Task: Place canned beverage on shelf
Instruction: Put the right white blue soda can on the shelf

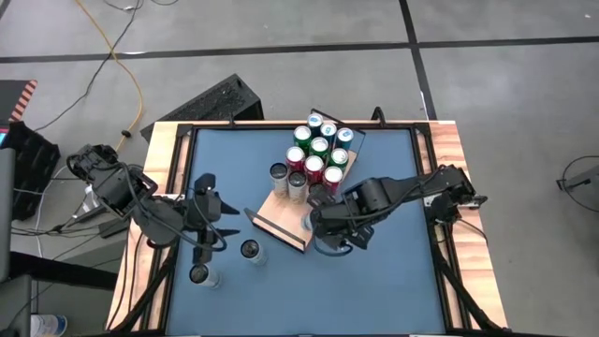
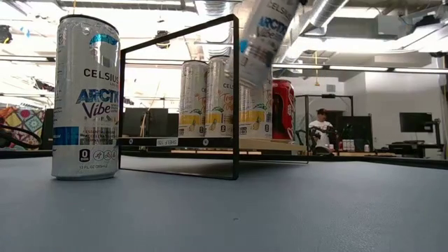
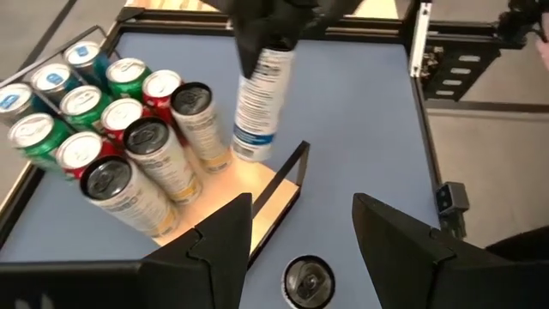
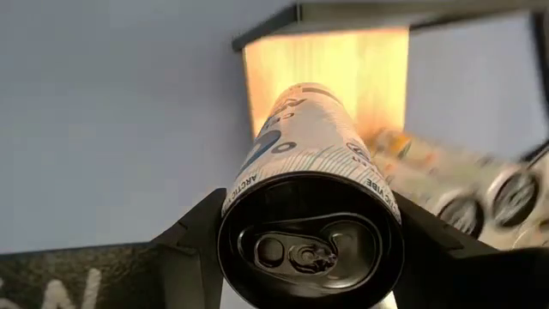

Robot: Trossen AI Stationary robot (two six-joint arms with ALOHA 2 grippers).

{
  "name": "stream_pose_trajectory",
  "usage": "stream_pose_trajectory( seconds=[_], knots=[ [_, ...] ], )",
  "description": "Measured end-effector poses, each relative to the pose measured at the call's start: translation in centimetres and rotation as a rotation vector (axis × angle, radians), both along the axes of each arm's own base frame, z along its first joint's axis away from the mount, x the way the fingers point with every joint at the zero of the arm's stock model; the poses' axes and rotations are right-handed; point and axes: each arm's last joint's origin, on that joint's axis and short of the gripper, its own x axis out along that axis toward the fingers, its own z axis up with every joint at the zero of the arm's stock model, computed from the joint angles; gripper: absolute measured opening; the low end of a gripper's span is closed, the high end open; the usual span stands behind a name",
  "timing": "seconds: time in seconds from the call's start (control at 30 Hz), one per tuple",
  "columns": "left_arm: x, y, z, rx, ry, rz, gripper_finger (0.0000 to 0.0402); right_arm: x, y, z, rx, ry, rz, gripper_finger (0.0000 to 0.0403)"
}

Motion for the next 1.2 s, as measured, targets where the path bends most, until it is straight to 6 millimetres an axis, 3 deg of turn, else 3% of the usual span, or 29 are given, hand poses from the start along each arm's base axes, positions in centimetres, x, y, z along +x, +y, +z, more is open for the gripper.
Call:
stream_pose_trajectory(
  seconds=[0.2,0.43,0.7,1.2],
  knots=[
    [0.0,0.0,-0.1,-0.038,0.005,0.029,0.0187,0.7,0.1,0.2,-0.010,-0.048,0.130,0.0222],
    [-0.2,0.1,0.1,-0.084,0.001,0.042,0.0187,3.2,-0.7,-2.6,-0.080,0.039,0.223,0.0222],
    [-1.6,1.2,1.1,-0.117,-0.058,0.084,0.0187,4.7,-2.4,-4.4,-0.157,0.115,0.311,0.0222],
    [-2.2,1.8,1.5,-0.126,-0.098,0.140,0.0187,4.7,-1.9,-4.6,-0.016,0.127,0.374,0.0223]
  ],
)
